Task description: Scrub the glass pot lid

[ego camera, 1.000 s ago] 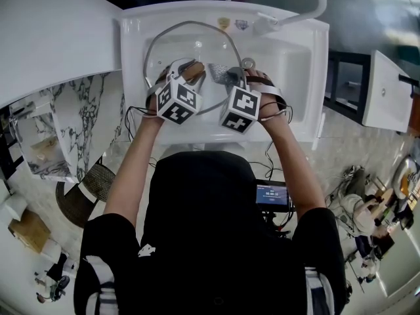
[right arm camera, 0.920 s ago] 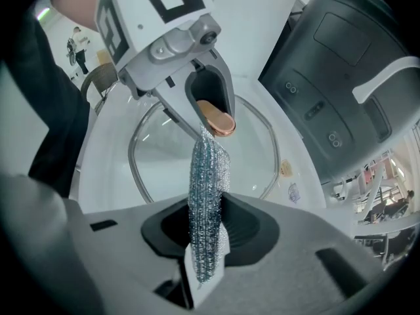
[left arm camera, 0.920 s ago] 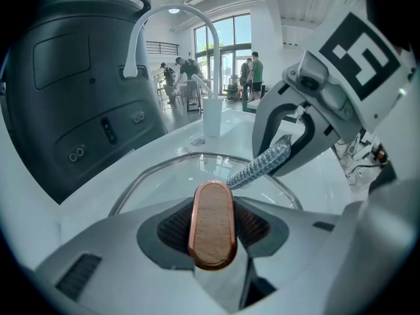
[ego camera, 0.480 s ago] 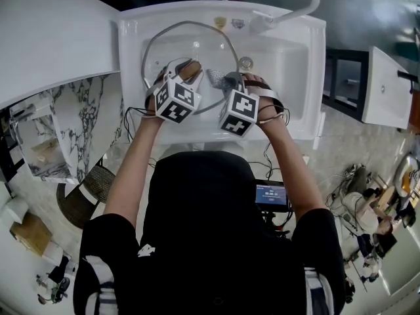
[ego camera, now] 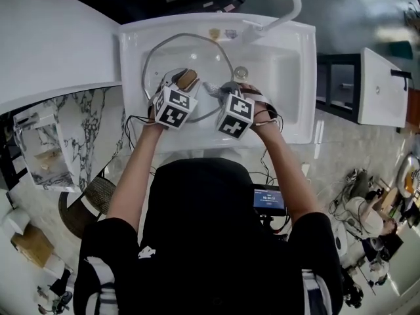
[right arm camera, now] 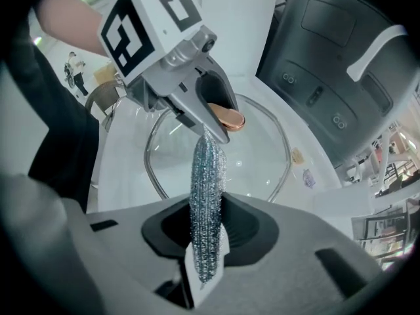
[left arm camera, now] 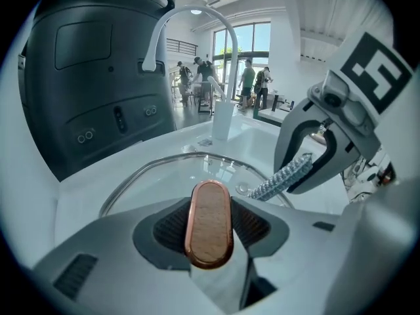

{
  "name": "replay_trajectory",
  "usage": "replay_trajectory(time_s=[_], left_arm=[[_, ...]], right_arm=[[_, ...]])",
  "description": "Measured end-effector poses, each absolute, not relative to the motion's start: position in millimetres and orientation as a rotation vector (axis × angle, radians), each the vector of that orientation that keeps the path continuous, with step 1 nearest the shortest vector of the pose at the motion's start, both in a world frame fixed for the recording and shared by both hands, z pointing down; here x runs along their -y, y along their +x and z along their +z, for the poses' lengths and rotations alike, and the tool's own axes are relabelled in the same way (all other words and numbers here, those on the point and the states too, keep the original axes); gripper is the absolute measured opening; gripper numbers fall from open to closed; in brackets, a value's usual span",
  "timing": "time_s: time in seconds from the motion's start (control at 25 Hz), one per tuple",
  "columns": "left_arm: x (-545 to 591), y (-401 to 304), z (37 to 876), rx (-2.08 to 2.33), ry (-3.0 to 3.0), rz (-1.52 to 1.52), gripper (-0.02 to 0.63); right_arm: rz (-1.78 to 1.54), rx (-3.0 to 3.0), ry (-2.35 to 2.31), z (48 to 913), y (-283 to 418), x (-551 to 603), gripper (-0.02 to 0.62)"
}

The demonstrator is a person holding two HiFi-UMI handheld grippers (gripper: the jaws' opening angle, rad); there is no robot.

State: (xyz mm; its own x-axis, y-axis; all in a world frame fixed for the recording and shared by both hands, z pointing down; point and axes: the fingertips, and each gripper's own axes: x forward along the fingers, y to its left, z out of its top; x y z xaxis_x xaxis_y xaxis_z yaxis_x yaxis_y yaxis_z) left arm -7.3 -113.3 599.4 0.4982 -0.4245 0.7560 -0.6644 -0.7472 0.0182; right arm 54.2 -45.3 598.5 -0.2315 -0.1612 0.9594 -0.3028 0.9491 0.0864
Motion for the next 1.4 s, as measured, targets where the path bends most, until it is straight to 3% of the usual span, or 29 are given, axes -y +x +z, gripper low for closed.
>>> replay_trajectory(time_s=[0.56,1.04,1.24,1.4], left_arm=[[110,-24,573,0.918,2.433,1.087,0.207],[115,-39,470,1.078,2.520,0.885,0.207],[109,-38,411,1.041,2.584,0.795,0.185],[111,-40,355,1.086,2.638,0.662,0.114]], right_arm=[[0.263,1.889,0.484,568,52,43,0.075],[0.199,2.053,0.779,473,39,81,0.074],[0.167,2.185,1.000,400,38,106,0.072],[0.151,2.291,1.172,344,38,121,0.072]])
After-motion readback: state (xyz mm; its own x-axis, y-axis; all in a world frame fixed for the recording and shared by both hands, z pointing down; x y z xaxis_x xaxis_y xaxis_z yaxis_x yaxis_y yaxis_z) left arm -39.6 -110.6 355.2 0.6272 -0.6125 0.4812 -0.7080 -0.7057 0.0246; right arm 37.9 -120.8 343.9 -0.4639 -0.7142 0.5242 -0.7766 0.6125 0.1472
